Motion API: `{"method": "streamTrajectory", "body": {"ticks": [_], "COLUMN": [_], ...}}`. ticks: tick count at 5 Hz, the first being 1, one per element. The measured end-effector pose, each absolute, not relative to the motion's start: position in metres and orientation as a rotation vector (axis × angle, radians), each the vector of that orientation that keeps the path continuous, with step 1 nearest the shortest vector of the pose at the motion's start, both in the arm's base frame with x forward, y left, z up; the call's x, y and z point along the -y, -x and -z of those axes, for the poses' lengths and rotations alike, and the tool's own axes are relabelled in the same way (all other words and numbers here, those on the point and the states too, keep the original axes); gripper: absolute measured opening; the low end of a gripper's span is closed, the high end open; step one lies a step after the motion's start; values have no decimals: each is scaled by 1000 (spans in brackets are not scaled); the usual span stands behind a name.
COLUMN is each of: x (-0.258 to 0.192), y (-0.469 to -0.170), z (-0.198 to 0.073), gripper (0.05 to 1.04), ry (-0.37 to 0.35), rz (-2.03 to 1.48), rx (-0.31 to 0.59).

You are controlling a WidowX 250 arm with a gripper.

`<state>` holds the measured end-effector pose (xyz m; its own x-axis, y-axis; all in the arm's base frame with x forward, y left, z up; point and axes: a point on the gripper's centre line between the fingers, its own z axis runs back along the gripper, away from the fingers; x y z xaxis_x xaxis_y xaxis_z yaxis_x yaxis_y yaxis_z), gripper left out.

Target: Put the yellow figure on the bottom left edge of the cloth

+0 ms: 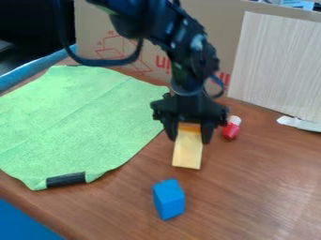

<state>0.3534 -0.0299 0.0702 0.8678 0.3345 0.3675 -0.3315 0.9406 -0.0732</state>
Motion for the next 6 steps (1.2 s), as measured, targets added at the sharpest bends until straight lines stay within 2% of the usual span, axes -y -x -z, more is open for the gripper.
{"method": "streamTrajectory", "body": {"ticks": [1, 3, 5, 6], "x": [3, -77, -129, -137], "y": [-365, -387, -380, -380], "z": [-90, -125, -128, -119], "gripper": [724, 724, 723, 724], "ry": [38, 8, -27, -56], "rz": [-439, -655, -734, -738], "rx": [411, 521, 573, 570]}}
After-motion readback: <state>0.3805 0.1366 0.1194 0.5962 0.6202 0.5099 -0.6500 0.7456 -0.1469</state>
